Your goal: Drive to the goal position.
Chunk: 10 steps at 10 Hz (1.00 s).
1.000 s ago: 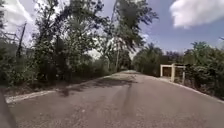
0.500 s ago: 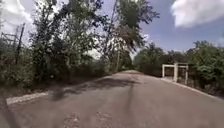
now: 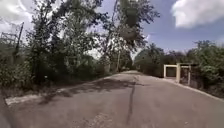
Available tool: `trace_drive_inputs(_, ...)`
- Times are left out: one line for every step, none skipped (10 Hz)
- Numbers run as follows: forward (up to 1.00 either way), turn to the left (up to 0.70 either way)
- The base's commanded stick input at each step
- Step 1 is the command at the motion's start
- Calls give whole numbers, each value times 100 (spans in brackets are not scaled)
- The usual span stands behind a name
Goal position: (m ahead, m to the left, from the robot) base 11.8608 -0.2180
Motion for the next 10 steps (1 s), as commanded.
trace_drive_inputs(50,0)
trace_drive_inputs(50,0)
trace_drive_inputs(50,0)
trace_drive_inputs(50,0)
trace_drive_inputs(50,0)
trace_drive_inputs(50,0)
trace_drive_inputs(50,0)
trace_drive_inputs(50,0)
trace_drive_inputs(50,0)
trace_drive_inputs(50,0)
